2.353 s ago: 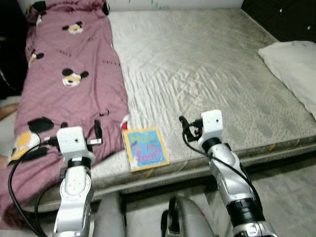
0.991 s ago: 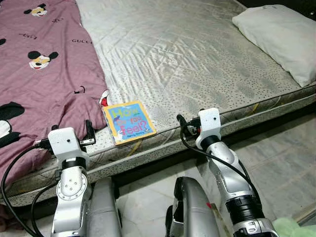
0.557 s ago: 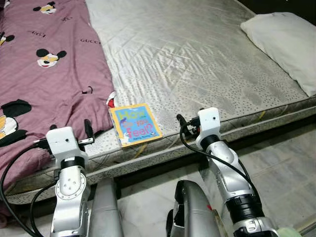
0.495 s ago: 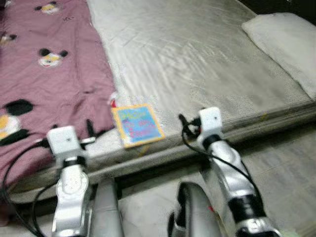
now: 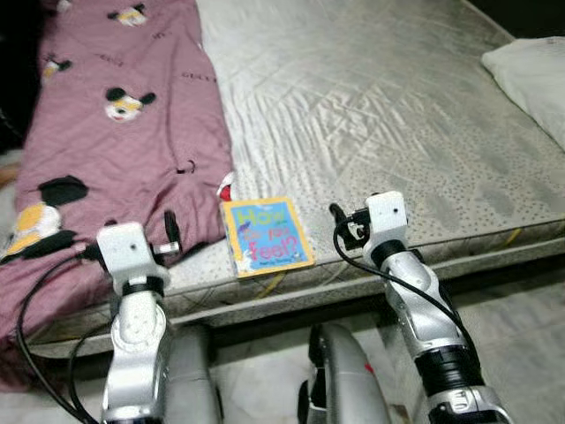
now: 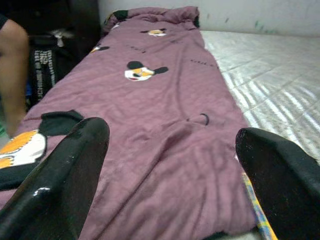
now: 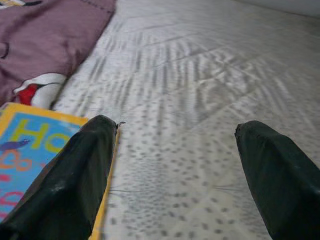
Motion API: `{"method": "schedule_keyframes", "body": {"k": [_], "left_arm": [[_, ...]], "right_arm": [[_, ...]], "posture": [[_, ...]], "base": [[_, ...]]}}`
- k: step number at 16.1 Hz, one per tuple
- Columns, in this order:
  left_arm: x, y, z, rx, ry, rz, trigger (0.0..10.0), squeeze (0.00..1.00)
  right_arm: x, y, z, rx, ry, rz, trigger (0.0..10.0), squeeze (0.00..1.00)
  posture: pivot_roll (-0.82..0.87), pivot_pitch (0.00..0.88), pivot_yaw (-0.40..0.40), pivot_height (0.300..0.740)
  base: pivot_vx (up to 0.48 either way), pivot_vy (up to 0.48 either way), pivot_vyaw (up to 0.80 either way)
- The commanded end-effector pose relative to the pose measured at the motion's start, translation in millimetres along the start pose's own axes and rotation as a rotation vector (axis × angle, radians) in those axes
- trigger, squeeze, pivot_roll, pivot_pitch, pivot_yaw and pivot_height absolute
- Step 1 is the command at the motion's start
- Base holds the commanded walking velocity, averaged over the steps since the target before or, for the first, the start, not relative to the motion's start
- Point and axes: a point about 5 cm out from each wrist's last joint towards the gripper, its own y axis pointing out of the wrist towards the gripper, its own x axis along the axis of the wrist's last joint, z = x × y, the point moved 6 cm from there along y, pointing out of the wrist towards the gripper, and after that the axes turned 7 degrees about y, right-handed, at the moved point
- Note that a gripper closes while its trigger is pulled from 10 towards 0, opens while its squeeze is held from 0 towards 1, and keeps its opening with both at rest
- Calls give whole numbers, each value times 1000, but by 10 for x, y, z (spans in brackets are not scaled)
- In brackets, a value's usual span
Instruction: Clean up the room
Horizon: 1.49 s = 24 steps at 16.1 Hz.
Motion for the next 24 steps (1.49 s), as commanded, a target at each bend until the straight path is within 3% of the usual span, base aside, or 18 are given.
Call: {"method": "schedule_keyframes", "body": {"k": [1,5,11,18,21,24], "left_arm": [[-69,-32,46,5,1,28,10000,0],[-109,31,22,-2,-9,52,10000,0],[-143,128,-206,-69,-55,81,10000,0],[-251,180,-288,-84,-95,136,10000,0],[-381,193,-279,-35,-171,205,10000,0],[-500,212,-392,-81,-231,252,10000,0]], "right_arm": [[4,8,70,18,4,-2,10000,0],[-1,7,35,4,6,-1,10000,0],[-2,4,-8,-2,30,3,10000,0],[14,-3,1,10,7,0,10000,0],[-10,-87,-112,-16,-16,11,10000,0],[6,-211,-286,-57,-43,15,10000,0]], "posture": [[-15,120,-58,588],[-21,121,-59,588],[-34,117,-63,571],[-49,119,-69,571],[-87,128,-58,571],[-129,146,-49,571]], "base": [[0,0,0],[0,0,0],[0,0,-445],[0,0,-100],[0,0,0],[0,0,0]]}}
